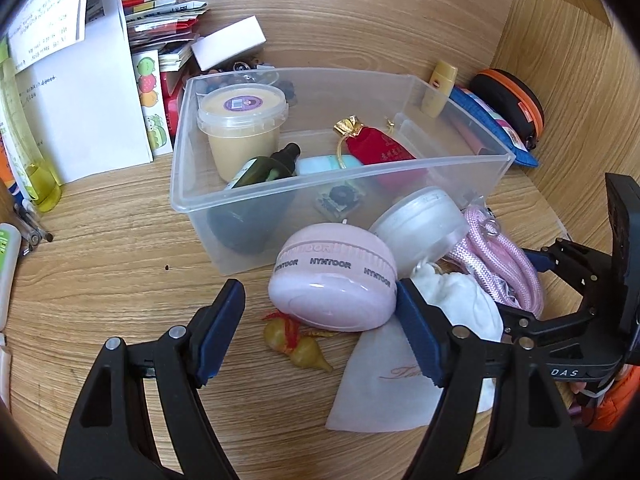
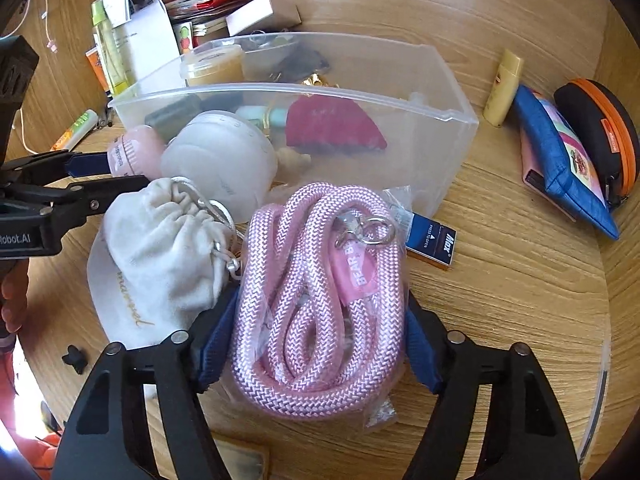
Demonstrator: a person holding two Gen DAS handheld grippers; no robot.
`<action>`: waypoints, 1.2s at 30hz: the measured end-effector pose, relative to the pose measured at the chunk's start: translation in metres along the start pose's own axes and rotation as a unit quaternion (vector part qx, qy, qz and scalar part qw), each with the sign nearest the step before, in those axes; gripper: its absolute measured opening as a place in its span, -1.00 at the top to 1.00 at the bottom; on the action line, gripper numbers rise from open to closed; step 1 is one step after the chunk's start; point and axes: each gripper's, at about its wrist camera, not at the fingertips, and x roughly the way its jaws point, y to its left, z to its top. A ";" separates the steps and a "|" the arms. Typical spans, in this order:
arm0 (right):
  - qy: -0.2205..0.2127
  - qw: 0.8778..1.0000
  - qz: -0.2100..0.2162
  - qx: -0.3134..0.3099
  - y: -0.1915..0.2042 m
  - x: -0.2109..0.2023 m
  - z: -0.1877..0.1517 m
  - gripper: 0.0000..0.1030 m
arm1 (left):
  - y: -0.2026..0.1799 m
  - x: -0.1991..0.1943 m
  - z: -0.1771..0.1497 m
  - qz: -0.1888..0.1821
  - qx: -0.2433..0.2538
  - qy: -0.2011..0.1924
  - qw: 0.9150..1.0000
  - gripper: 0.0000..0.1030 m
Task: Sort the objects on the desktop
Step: 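Grasp the bagged pink rope with the right tool while the left tool grasps the pink compact, then lift and carry the rope bag and pink compact over the clear box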
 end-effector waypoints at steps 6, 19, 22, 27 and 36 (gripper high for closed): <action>-0.012 1.000 0.016 0.007 -0.007 -0.006 -0.006 -0.25 | -0.007 0.002 -0.001 -0.007 0.003 -0.002 1.000 -0.33; -0.037 0.998 0.016 0.054 -0.043 -0.031 -0.006 -0.10 | -0.012 0.011 -0.002 -0.004 -0.023 0.003 1.000 -0.28; -0.045 0.997 0.018 0.063 -0.050 -0.039 -0.007 -0.09 | -0.012 0.011 -0.002 0.001 -0.027 0.002 1.000 -0.25; -0.057 0.996 0.016 0.062 -0.052 -0.050 -0.006 -0.08 | -0.011 0.010 -0.002 0.003 -0.037 0.002 0.999 -0.24; -0.076 0.995 0.020 0.056 -0.047 -0.065 0.001 -0.07 | -0.008 -0.011 0.000 0.007 -0.042 -0.022 0.999 -0.24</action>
